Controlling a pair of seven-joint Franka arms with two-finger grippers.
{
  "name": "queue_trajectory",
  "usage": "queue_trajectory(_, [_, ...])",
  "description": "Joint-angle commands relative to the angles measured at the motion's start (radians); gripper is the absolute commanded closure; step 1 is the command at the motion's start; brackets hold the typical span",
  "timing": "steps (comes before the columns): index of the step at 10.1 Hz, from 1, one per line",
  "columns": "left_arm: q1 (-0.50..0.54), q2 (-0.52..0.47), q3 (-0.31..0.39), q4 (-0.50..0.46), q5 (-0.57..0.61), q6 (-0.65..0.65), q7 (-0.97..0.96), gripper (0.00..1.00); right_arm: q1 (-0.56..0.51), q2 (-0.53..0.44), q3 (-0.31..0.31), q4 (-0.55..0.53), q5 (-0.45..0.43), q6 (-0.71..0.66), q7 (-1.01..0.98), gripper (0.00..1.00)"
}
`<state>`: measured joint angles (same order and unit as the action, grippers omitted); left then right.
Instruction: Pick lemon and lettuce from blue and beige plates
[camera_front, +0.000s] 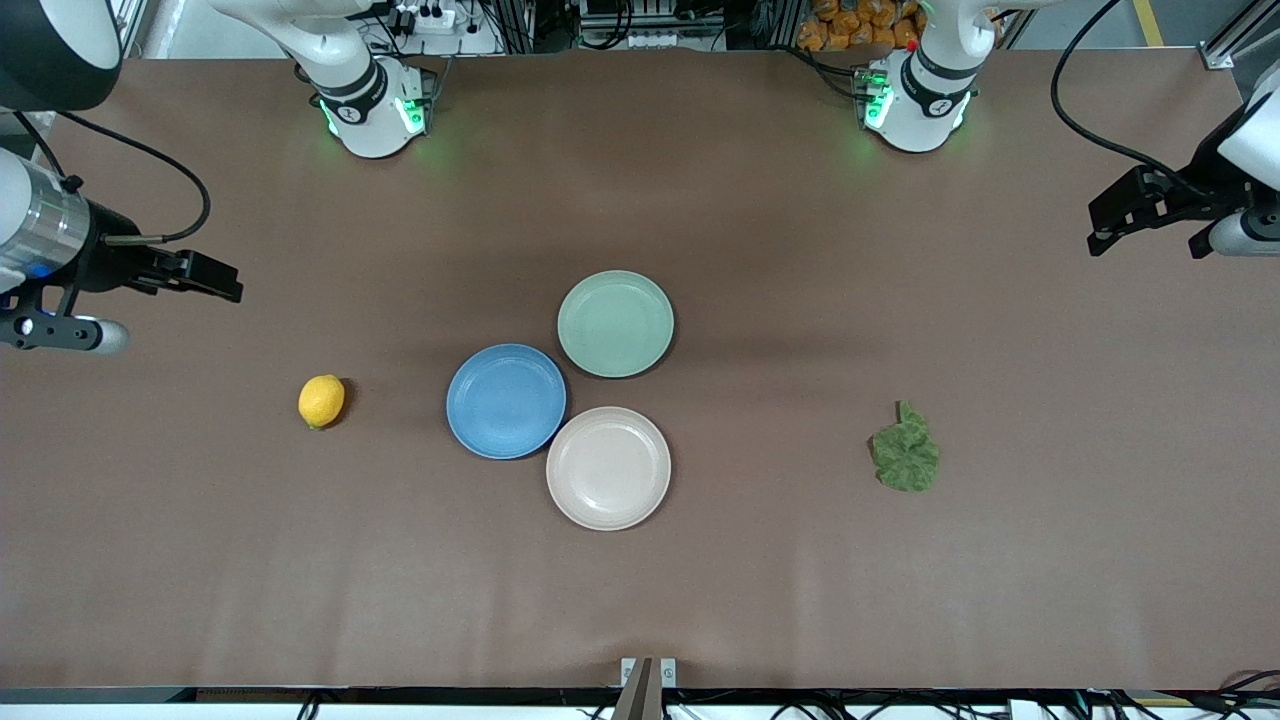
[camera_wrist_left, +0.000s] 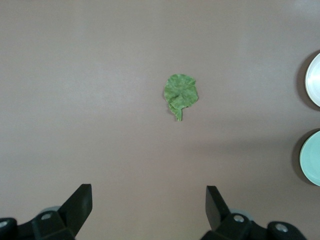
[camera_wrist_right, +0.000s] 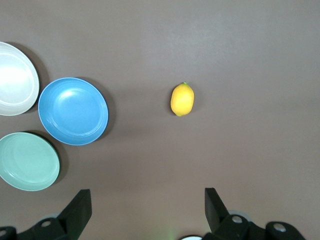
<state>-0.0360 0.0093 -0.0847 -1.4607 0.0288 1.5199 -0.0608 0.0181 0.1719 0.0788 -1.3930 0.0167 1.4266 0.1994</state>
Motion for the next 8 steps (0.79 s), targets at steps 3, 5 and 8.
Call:
queue_trajectory(3, [0.013, -0.006, -0.010, -0.004, 0.010, -0.004, -0.002, 0.00, -0.020, -0.083, 0.002, -0.106, -0.011, 0.035, -0.051, 0.00])
queue_trajectory(5, [0.022, -0.003, -0.010, -0.003, 0.010, -0.004, 0.013, 0.00, -0.027, -0.078, 0.001, -0.098, -0.024, 0.037, -0.070, 0.00])
queue_trajectory(8, [0.027, -0.003, -0.010, 0.003, 0.010, -0.004, 0.013, 0.00, -0.033, -0.075, -0.001, -0.081, -0.023, 0.031, -0.062, 0.00])
